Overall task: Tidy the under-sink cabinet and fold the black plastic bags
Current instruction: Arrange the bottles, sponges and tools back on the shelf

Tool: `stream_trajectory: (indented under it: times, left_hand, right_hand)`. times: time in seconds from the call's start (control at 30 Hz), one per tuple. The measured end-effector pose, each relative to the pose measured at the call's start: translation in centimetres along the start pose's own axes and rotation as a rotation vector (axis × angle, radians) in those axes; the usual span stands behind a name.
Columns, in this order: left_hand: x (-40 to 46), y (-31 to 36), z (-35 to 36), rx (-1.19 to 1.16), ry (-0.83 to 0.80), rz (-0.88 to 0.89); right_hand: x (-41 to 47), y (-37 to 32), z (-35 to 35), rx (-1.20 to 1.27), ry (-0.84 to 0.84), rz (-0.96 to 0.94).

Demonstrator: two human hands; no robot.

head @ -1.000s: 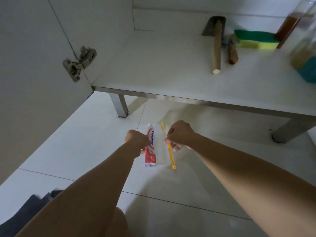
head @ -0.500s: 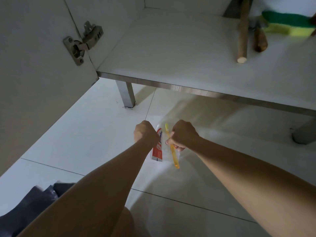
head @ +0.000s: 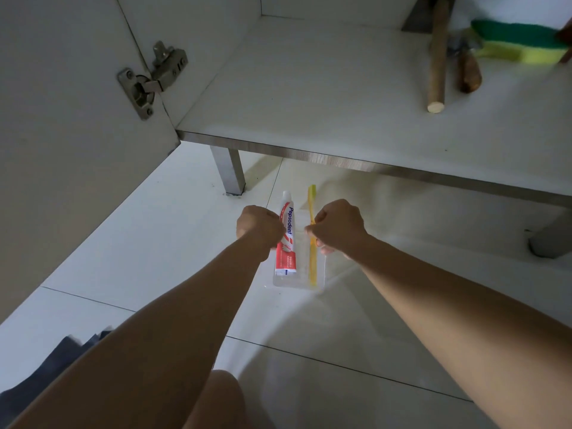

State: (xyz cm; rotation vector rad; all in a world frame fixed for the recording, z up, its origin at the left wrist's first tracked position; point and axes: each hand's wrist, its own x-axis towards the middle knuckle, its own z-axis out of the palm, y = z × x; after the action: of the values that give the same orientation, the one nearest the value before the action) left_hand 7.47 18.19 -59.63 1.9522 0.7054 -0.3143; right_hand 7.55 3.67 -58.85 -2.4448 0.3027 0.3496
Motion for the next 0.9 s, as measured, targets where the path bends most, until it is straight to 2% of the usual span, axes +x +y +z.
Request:
stream_trajectory:
  times: [0.17, 0.37, 0.53, 0.63, 0.7, 0.8, 0.9]
  left_hand:
    - [0.2, -0.2, 0.4, 0.085, 0.04, 0.056]
    - [0.1, -1.3, 1.1, 0.302, 0.025, 0.107]
    - [-0.5, -2.0, 1.3, 0.582, 0.099, 0.264]
    - [-0.9, -2.7, 1.1, 0.607, 0.164, 0.31]
    - [-1.1, -2.8, 0.7, 0.612, 0.193, 0.28]
    - [-1.2, -2.9, 0.3, 0.595, 0.164, 0.162]
    - [-1.5, -2.9, 0.2, 0.634, 0.077, 0.145]
  right_hand:
    - [0.0, -0.2, 1.0, -0.047, 0.081, -0.045]
    - [-0.2, 0.6, 2.7, -0.084, 0.001, -0.029]
    - [0.0, 0.9, 3.3, -0.102, -0.055, -0.039]
    - [-0.5, 1.4, 2.8, -0.144, 0.08, -0.056]
    - [-1.1, 1.8, 2.0, -0.174, 0.142, -0.031]
    - [-2.2, 2.6, 1.4, -0.161, 0.032, 0.086]
    - [-3.0, 3.0, 1.2, -0.104, -0.074, 0.148]
